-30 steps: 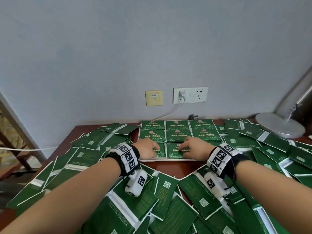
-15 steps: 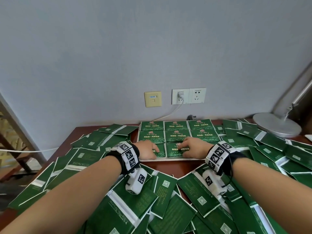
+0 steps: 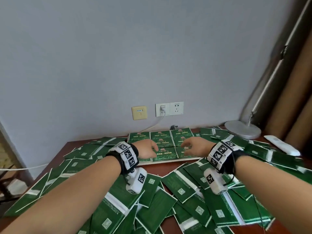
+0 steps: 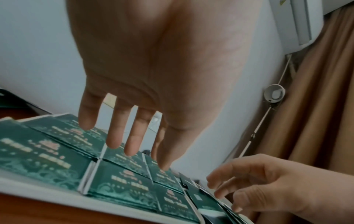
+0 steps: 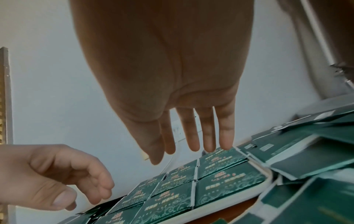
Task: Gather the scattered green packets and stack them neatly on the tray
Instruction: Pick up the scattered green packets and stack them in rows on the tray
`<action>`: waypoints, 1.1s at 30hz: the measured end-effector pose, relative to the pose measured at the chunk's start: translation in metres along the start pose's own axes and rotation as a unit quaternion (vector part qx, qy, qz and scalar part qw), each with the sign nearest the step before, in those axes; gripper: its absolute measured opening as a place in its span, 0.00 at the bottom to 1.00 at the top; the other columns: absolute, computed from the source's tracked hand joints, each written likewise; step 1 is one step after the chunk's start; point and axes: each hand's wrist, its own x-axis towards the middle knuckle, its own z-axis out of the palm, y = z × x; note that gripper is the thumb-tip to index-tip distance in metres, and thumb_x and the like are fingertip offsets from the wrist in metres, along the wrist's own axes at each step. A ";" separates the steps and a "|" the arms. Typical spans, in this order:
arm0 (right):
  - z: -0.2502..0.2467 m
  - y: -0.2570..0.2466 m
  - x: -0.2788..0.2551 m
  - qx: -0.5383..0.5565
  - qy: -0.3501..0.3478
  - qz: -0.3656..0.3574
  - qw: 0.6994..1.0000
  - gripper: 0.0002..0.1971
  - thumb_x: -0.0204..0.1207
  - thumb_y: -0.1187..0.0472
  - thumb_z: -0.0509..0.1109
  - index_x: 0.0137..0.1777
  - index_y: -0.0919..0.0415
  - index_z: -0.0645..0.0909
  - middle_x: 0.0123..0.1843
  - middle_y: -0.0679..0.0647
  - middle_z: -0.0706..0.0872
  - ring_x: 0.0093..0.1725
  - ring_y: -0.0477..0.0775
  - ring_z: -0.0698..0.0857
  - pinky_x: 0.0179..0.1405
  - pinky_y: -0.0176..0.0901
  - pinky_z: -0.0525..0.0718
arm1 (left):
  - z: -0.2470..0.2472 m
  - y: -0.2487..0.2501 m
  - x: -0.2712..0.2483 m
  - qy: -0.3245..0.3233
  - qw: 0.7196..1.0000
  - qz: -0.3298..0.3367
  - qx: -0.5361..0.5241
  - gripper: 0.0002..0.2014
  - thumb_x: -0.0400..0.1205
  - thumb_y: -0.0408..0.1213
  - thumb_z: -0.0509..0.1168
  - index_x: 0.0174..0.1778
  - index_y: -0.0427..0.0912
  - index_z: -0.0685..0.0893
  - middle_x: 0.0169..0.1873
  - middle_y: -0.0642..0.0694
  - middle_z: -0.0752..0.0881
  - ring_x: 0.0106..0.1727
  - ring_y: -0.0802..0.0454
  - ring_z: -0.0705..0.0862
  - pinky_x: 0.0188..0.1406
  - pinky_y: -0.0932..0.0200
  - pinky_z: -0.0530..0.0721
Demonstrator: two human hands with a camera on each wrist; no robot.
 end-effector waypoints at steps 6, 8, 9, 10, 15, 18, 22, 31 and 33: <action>-0.009 0.033 -0.051 0.013 0.015 0.046 0.999 0.23 0.78 0.54 0.71 0.73 0.52 0.78 0.71 0.52 0.81 0.66 0.51 0.82 0.66 0.41 0.78 | 0.016 0.046 -0.002 -0.006 0.999 0.038 0.013 0.19 0.81 0.42 0.68 0.70 0.49 0.82 0.70 0.47 0.80 0.66 0.49 0.81 0.63 0.60 0.77; -0.008 0.043 -0.061 0.006 0.017 0.058 0.998 0.22 0.77 0.54 0.72 0.71 0.52 0.79 0.68 0.53 0.83 0.62 0.51 0.83 0.62 0.42 0.80 | 0.025 0.056 0.001 -0.009 0.999 0.043 0.014 0.19 0.81 0.42 0.69 0.69 0.49 0.83 0.69 0.47 0.81 0.66 0.48 0.81 0.64 0.59 0.78; -0.007 0.049 -0.067 0.000 0.019 0.065 0.998 0.22 0.76 0.54 0.72 0.71 0.52 0.79 0.66 0.52 0.84 0.61 0.51 0.83 0.62 0.43 0.80 | 0.031 0.063 0.003 -0.012 0.999 0.046 0.019 0.20 0.81 0.42 0.69 0.69 0.49 0.83 0.69 0.46 0.81 0.66 0.48 0.81 0.66 0.57 0.78; -0.007 0.053 -0.072 -0.003 0.020 0.073 0.997 0.22 0.76 0.54 0.73 0.71 0.52 0.79 0.66 0.52 0.84 0.61 0.51 0.83 0.63 0.44 0.80 | 0.035 0.068 0.004 -0.015 0.998 0.048 0.026 0.20 0.81 0.42 0.69 0.70 0.48 0.82 0.70 0.46 0.81 0.67 0.47 0.81 0.67 0.57 0.78; -0.004 0.080 -0.089 -0.022 0.012 0.111 0.993 0.25 0.76 0.55 0.72 0.74 0.55 0.77 0.70 0.53 0.81 0.66 0.53 0.81 0.65 0.42 0.77 | 0.058 0.085 0.018 -0.026 0.998 0.050 0.033 0.20 0.80 0.40 0.68 0.70 0.48 0.82 0.69 0.49 0.81 0.61 0.50 0.81 0.58 0.60 0.78; -0.002 0.093 -0.094 -0.031 0.000 0.126 0.992 0.26 0.76 0.55 0.73 0.75 0.55 0.76 0.70 0.53 0.81 0.67 0.53 0.81 0.66 0.44 0.78 | 0.068 0.086 0.027 -0.035 0.998 0.039 0.030 0.22 0.81 0.40 0.68 0.73 0.48 0.79 0.64 0.47 0.83 0.56 0.50 0.83 0.50 0.60 0.78; 0.005 0.102 -0.091 -0.036 -0.003 0.125 0.991 0.27 0.74 0.55 0.75 0.73 0.53 0.77 0.69 0.53 0.82 0.66 0.53 0.81 0.65 0.46 0.80 | 0.079 0.079 0.035 -0.028 0.999 0.021 0.038 0.26 0.81 0.43 0.69 0.76 0.46 0.74 0.70 0.46 0.79 0.65 0.47 0.81 0.63 0.57 0.79; 0.026 0.085 -0.064 -0.080 -0.042 0.062 0.994 0.31 0.72 0.44 0.75 0.74 0.52 0.75 0.66 0.53 0.79 0.63 0.54 0.80 0.59 0.45 0.79 | 0.087 0.074 0.044 -0.021 1.000 -0.004 -0.011 0.34 0.76 0.43 0.76 0.78 0.47 0.73 0.67 0.47 0.81 0.61 0.49 0.81 0.62 0.57 0.80; 0.032 0.084 -0.059 -0.084 -0.057 0.065 0.993 0.34 0.70 0.40 0.75 0.74 0.52 0.75 0.66 0.52 0.79 0.62 0.54 0.80 0.61 0.47 0.81 | 0.089 0.076 0.046 -0.021 1.000 -0.008 -0.022 0.35 0.75 0.42 0.77 0.78 0.46 0.72 0.66 0.47 0.82 0.61 0.49 0.82 0.61 0.58 0.80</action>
